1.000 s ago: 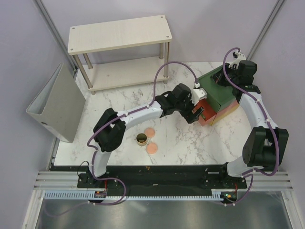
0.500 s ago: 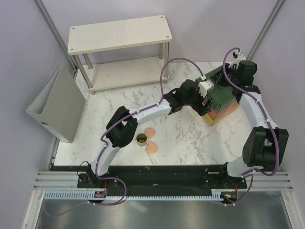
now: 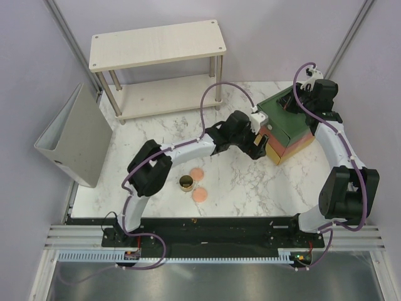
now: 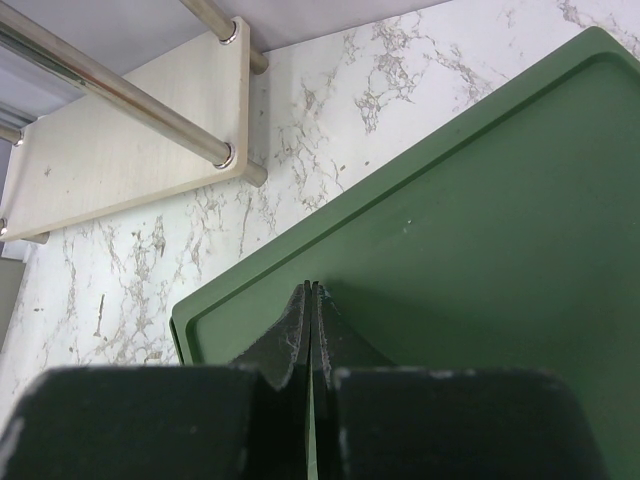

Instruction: Organize the makeup

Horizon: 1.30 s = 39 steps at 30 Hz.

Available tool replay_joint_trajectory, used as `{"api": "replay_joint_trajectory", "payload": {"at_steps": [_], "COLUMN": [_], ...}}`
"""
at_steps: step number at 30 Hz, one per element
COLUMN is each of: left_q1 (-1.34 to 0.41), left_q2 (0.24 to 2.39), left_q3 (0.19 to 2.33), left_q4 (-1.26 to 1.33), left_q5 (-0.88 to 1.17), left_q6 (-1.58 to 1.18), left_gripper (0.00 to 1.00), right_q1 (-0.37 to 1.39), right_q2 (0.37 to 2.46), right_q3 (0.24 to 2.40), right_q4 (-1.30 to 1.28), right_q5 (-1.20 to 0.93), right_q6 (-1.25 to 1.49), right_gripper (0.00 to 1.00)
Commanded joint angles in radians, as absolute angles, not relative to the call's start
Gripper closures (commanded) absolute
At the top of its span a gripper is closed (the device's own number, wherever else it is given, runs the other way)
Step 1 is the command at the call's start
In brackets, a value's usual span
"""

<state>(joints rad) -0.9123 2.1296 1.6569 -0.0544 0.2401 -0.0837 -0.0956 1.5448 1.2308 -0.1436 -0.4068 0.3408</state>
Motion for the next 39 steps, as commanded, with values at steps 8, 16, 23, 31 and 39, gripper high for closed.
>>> {"api": "replay_joint_trajectory", "payload": {"at_steps": [8,16,23,31,39], "left_q1": [-0.678,-0.607,-0.632,-0.680,-0.745], "left_q2": [2.081,2.197,2.279,2.350,2.442], "left_q3": [1.687,1.624,1.671,1.640,1.681], "left_q4": [-0.218,0.081,0.112,0.348,0.497], "left_q5": [0.673,0.874,0.904,0.890,0.810], "left_q6": [-0.506,-0.925,-1.077,-1.380,-1.560], "left_gripper": [0.01,0.01,0.01,0.12,0.37], "right_q1": [-0.086,-0.086,-0.084,-0.086,-0.084], "right_q2": [1.658,1.651,1.657,1.657,1.649], "right_q3": [1.109,1.103,1.108,1.103,1.101], "right_q4": [-0.523,-0.523,-0.523,-0.522,-0.520], "right_q5": [-0.367,-0.361,-0.359,-0.362,-0.360], "right_q6": [0.285,0.282,0.284,0.282,0.282], "right_gripper": [1.00,1.00,1.00,1.00,1.00]}}
